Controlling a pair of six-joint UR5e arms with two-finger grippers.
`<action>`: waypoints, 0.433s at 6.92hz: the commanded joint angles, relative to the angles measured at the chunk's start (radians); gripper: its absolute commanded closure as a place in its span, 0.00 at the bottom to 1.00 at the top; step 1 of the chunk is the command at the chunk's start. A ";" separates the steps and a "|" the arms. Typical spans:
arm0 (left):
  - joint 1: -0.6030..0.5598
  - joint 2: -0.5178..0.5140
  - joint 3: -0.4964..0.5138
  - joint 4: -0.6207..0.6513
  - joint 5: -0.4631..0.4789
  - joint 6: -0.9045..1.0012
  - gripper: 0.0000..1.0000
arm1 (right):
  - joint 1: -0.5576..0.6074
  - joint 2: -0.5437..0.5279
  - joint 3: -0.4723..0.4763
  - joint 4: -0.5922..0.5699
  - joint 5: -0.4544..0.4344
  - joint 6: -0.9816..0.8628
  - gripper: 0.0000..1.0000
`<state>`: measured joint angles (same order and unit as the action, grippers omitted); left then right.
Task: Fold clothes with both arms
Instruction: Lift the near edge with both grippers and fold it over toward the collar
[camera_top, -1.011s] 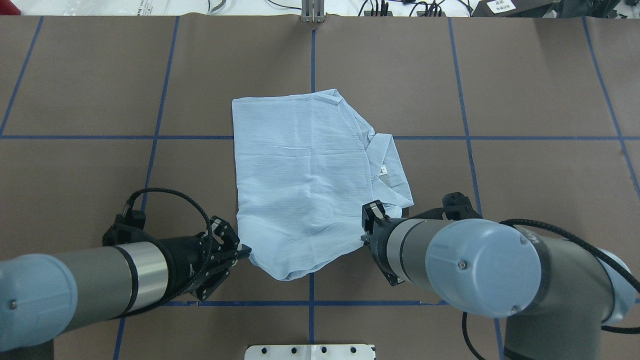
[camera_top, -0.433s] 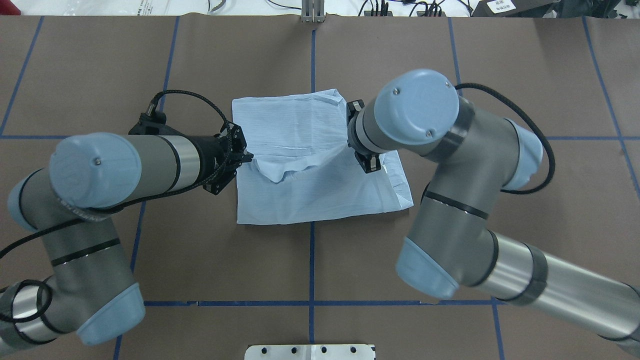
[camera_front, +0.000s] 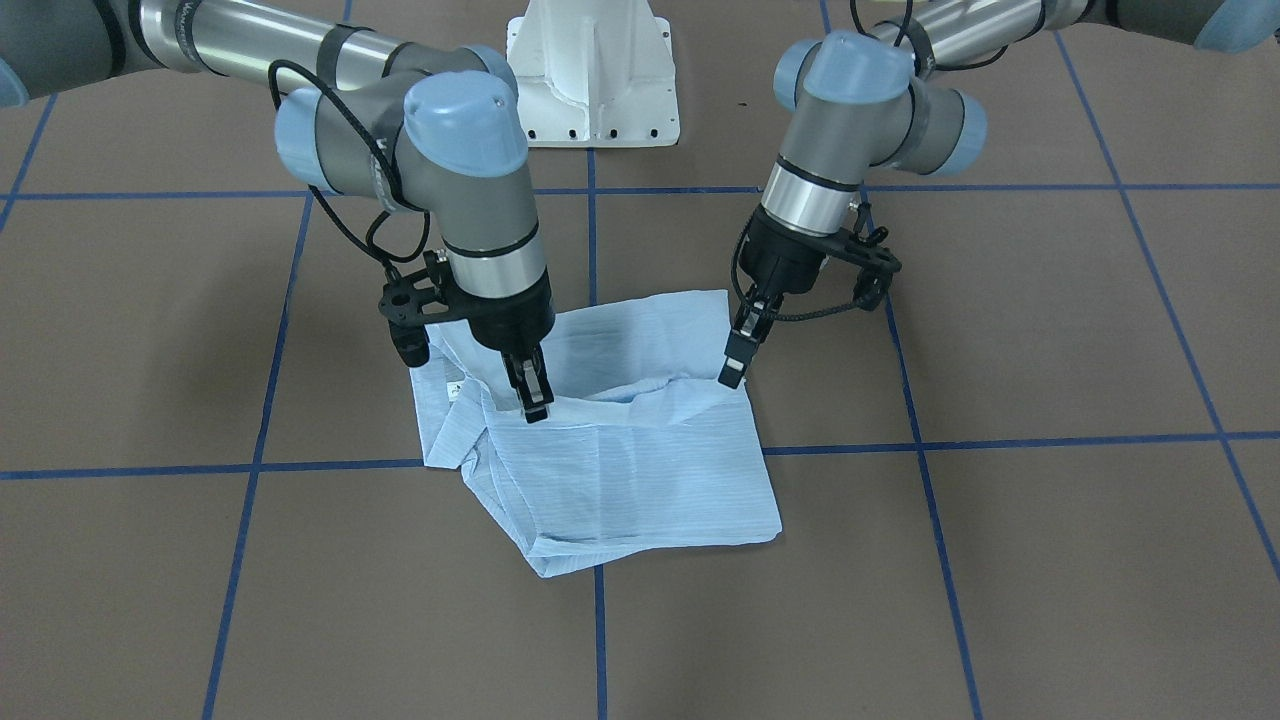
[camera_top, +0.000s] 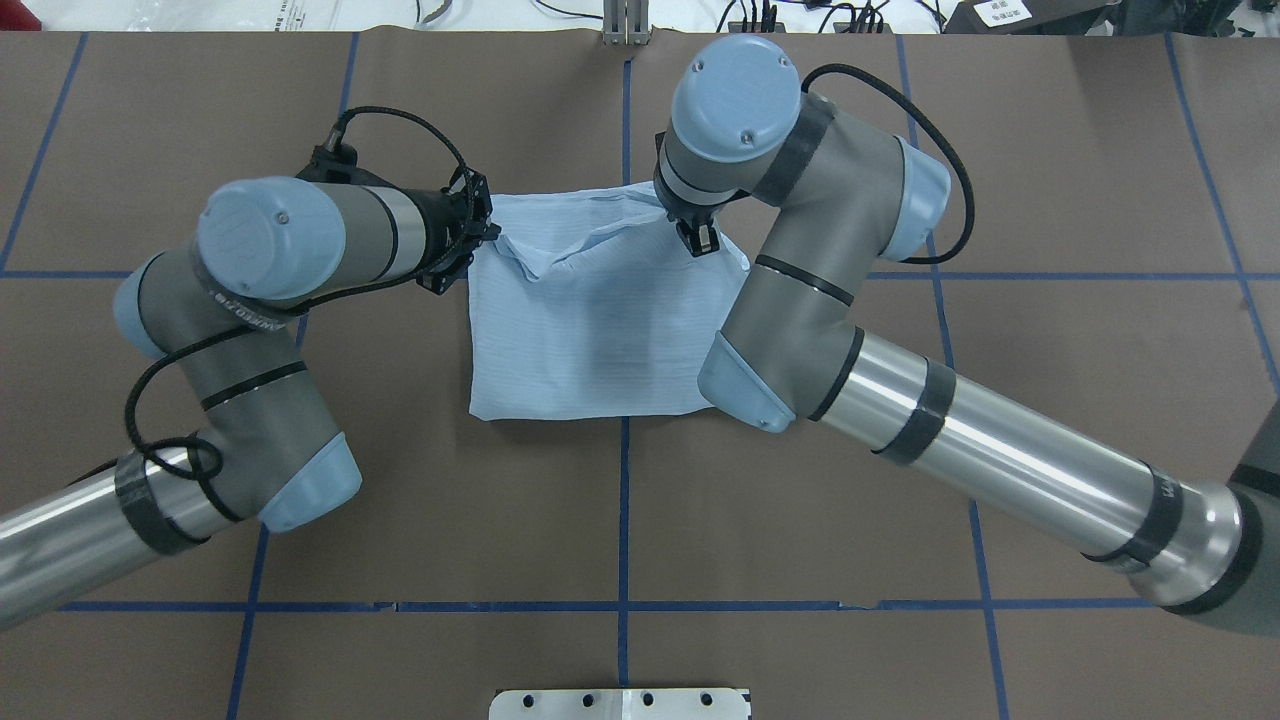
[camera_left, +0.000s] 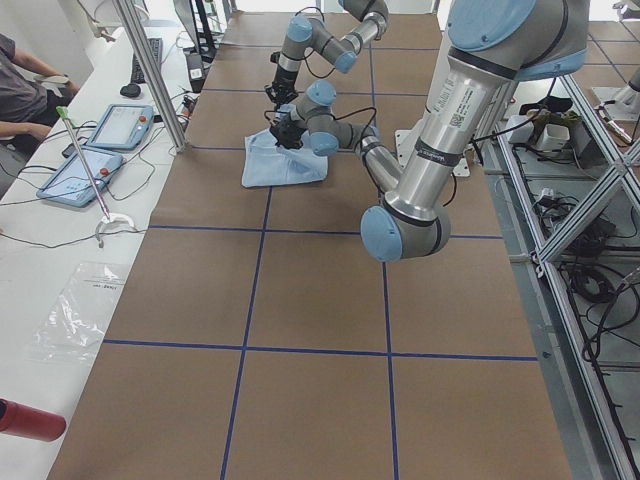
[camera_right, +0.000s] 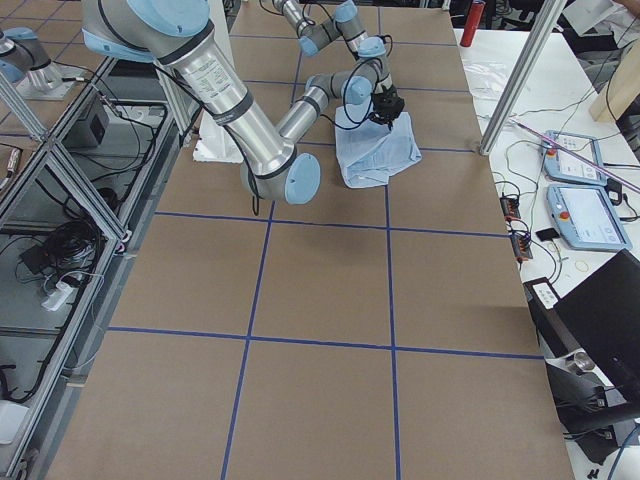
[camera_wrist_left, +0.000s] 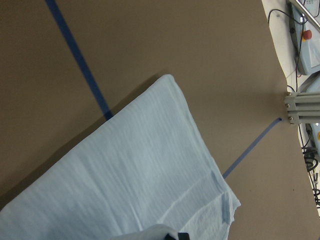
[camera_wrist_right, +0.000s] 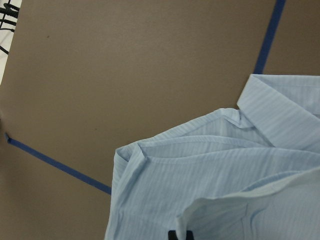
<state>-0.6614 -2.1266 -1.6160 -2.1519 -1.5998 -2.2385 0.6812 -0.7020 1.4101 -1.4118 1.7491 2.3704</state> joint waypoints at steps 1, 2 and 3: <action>-0.062 -0.082 0.237 -0.141 0.000 0.062 1.00 | 0.038 0.086 -0.217 0.118 0.018 -0.060 1.00; -0.075 -0.123 0.351 -0.213 0.000 0.063 1.00 | 0.046 0.102 -0.276 0.158 0.016 -0.071 1.00; -0.081 -0.131 0.416 -0.270 0.000 0.106 1.00 | 0.049 0.102 -0.339 0.230 0.016 -0.080 1.00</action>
<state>-0.7309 -2.2352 -1.2955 -2.3498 -1.6000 -2.1671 0.7236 -0.6101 1.1475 -1.2527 1.7653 2.3039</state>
